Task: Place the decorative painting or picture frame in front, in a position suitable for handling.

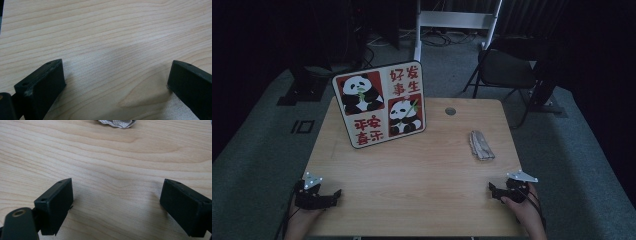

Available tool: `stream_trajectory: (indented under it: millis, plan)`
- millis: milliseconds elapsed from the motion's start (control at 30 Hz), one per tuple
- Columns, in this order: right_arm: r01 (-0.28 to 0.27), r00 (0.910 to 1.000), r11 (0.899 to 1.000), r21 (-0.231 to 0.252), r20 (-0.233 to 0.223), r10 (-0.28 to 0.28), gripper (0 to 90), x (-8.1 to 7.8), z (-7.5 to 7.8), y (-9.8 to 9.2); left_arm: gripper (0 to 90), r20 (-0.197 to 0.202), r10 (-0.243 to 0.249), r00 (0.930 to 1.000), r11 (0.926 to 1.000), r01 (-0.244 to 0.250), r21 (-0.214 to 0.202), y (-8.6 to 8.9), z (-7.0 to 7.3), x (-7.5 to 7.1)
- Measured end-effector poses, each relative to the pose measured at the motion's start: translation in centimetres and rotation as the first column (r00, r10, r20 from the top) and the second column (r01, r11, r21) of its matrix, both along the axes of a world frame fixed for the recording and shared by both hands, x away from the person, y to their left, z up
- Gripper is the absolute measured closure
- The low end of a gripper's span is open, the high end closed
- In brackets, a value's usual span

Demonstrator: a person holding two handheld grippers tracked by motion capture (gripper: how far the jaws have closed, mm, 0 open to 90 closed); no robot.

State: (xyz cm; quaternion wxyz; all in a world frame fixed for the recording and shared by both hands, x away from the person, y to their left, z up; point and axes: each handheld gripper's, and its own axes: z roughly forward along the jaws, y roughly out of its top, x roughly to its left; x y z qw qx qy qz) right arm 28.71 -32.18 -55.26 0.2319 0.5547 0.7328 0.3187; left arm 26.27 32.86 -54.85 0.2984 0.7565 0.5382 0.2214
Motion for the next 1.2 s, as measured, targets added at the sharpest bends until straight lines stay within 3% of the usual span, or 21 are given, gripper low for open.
stream_trajectory:
  millis: [300,400,500,533,600,667,867,1200]
  plan:
    - [0.0,1.0,1.0,0.0,0.0,0.0,11.0,0.0,0.0,0.0,1.6,0.0,0.0,1.0,1.0,0.0,0.001,0.1,0.0,0.0]
    - [0.0,1.0,1.0,0.0,0.0,0.0,11.0,0.0,0.0,0.0,4.7,0.005,-0.007,1.0,0.9998,0.007,-0.016,0.4,0.1,0.0]
    - [0.0,1.0,1.0,0.0,0.0,0.0,11.0,0.0,0.0,0.0,4.7,-0.011,0.015,0.9998,0.9999,-0.015,0.004,0.4,0.2,0.1]
    - [0.0,1.0,1.0,-0.001,0.0,0.0,11.0,0.0,0.0,0.0,4.6,-0.016,0.013,0.9998,0.9998,-0.013,-0.013,0.3,0.3,0.1]
    - [0.0,1.0,1.0,-0.001,0.0,0.0,11.0,0.0,0.0,0.0,4.7,-0.012,0.011,0.9999,0.9999,-0.011,-0.01,0.3,0.3,0.2]
    - [0.0,1.0,1.0,-0.002,-0.001,0.0,11.0,0.0,0.0,0.0,4.7,-0.011,0.012,0.9999,0.9991,-0.012,-0.041,0.5,0.4,0.4]
    - [0.001,1.0,1.0,0.0,0.0,-0.001,11.0,0.0,0.0,0.0,4.7,0.01,0.018,0.9998,0.9978,-0.017,-0.064,1.2,0.8,1.0]
    - [0.0,1.0,1.0,0.0,-0.001,0.0,11.0,0.0,0.0,0.0,4.8,0.031,0.04,0.9987,0.9966,-0.038,-0.073,2.6,1.3,2.1]
